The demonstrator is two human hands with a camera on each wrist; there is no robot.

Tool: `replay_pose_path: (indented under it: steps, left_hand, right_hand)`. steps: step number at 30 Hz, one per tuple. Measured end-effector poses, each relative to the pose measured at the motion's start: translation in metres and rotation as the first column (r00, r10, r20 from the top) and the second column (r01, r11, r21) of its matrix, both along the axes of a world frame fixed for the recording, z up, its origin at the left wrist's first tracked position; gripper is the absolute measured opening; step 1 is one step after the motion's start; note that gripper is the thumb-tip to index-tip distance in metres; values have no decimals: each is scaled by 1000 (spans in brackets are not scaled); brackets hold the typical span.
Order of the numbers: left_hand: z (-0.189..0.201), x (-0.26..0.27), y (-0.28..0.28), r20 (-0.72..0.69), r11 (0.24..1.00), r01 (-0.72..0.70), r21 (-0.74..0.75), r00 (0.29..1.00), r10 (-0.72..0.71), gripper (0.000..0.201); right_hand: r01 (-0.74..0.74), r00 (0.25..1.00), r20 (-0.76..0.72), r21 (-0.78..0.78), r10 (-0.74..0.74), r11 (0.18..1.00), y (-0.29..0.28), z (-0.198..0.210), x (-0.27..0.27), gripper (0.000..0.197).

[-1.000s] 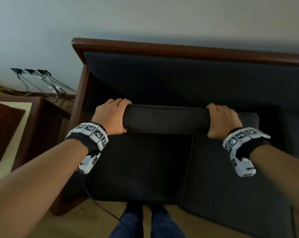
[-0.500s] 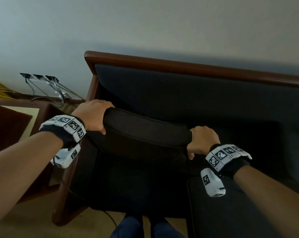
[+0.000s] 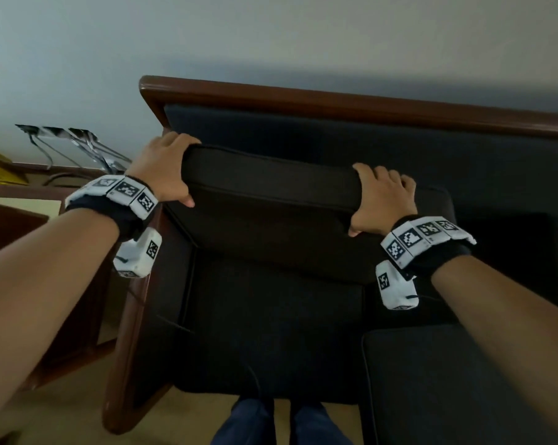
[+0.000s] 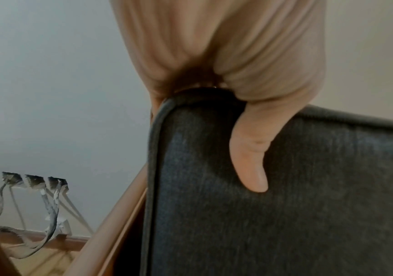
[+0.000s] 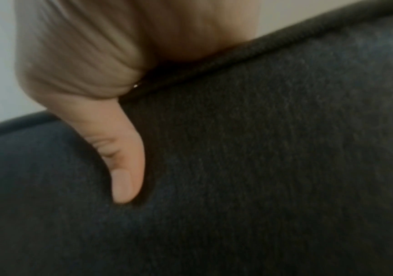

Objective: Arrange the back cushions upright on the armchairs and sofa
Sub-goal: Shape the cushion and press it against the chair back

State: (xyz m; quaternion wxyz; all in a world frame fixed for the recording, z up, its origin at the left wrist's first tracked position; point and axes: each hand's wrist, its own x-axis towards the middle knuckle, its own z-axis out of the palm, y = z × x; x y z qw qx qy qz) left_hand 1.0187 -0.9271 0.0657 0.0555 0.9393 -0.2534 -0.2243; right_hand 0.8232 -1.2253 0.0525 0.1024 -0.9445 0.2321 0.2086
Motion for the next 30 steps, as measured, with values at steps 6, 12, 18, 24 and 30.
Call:
replay_pose_path:
  steps: [6, 12, 18, 24, 30]
  left_hand:
    - [10, 18, -8, 71, 998, 58, -26, 996, -56, 97]
    - [-19, 18, -6, 173, 979, -88, -182, 978, 120, 97]
    - [-49, 13, -15, 204, 958, -195, -211, 950, 238, 94]
    - [-66, 34, -31, 193, 947, -259, -191, 936, 295, 89]
    - [-42, 23, -24, 157, 963, -256, -82, 951, 266, 95]
  right_hand:
    - [-23, 1000, 11, 13, 23, 1000, -20, 16, 24, 97]
    - [10, 988, 155, -117, 8, 993, -20, -13, 34, 112]
    - [140, 980, 178, -281, -92, 949, -16, -39, 42, 105]
    - [180, 975, 186, -319, -125, 930, -21, -54, 67, 100]
    - [260, 960, 168, -217, -226, 941, -11, -35, 53, 106]
